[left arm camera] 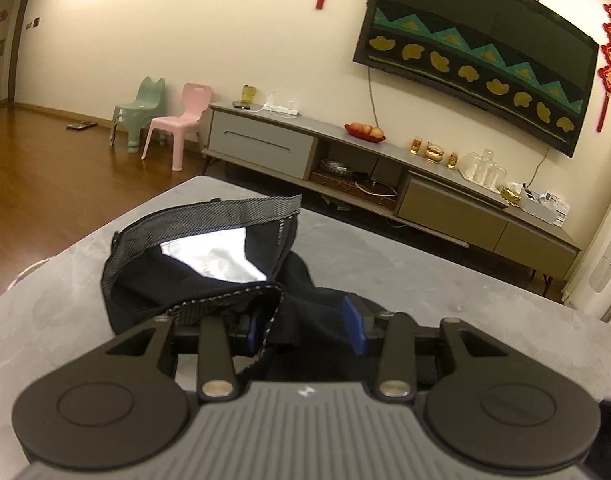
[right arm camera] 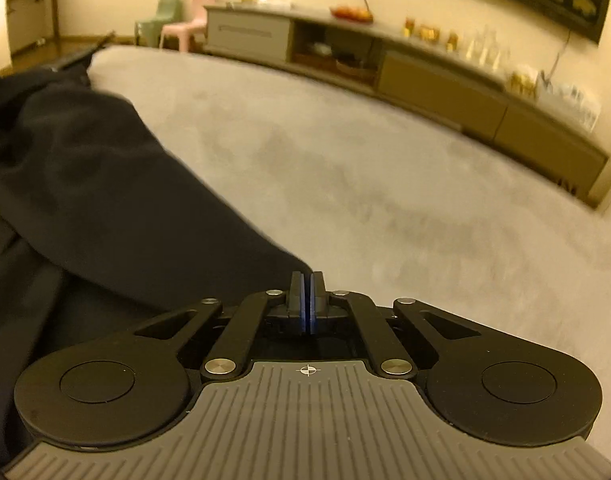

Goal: Fold clothes

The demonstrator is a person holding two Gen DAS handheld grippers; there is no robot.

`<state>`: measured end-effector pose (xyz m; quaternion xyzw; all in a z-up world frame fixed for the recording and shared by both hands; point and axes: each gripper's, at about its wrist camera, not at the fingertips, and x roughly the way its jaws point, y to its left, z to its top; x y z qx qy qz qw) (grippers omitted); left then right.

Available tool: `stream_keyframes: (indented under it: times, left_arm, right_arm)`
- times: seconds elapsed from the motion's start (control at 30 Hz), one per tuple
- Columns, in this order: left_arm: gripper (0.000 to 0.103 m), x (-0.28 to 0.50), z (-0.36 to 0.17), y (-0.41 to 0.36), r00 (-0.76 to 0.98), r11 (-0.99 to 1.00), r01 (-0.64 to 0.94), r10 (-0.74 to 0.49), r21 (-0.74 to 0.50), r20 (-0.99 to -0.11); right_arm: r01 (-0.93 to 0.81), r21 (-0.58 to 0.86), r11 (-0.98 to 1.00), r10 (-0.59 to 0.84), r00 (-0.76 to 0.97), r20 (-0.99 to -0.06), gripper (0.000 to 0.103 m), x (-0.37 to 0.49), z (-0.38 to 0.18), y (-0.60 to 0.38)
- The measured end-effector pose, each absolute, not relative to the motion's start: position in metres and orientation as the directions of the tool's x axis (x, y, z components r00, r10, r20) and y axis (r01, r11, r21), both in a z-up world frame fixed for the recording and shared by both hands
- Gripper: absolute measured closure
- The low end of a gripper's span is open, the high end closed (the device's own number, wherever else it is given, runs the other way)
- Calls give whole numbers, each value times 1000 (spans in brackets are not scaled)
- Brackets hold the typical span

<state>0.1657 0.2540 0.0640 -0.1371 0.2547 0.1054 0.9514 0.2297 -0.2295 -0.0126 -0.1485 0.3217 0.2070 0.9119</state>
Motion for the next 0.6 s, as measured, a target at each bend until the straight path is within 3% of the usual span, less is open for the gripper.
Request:
stream_keyframes:
  times: [0.1, 0.2, 0.3, 0.4, 0.43, 0.47, 0.5, 0.53, 0.6]
  left_arm:
    - [64, 164, 65, 252, 849, 941, -279, 150, -191, -506]
    - [64, 161, 63, 255, 844, 935, -299, 165, -191, -510]
    - [64, 157, 63, 258, 844, 932, -298, 156, -208, -514]
    - [64, 154, 61, 256, 840, 936, -290, 150, -199, -522]
    - [64, 152, 61, 255, 838, 938, -286, 146, -194, -526]
    - [64, 151, 60, 254, 835, 941, -281, 142, -191, -531]
    - [64, 150, 59, 254, 834, 942, -277, 139, -187, -534]
    - [64, 147, 59, 254, 834, 944, -272, 136, -184, -535]
    - [64, 143, 59, 256, 835, 947, -265, 133, -179, -533]
  right_arm:
    - [-477, -35, 878, 395, 765, -509, 103, 195, 46, -227]
    - [-619, 46, 784, 584, 711, -391, 103, 120, 104, -203]
    - [-778, 83, 623, 739, 550, -388, 103, 46, 124, -166]
    - [-868, 84, 490, 770, 386, -507, 103, -6, 92, -128]
    - [-882, 66, 466, 752, 355, -556, 98, -18, 75, -117]
    - [-886, 36, 463, 716, 350, -605, 87, -24, 57, -111]
    - [-887, 3, 462, 674, 349, -651, 63, -29, 39, -105]
    - [-881, -30, 471, 640, 365, -676, 50, -29, 27, -104]
    - [-858, -35, 512, 614, 394, -683, 47, -18, 19, -111]
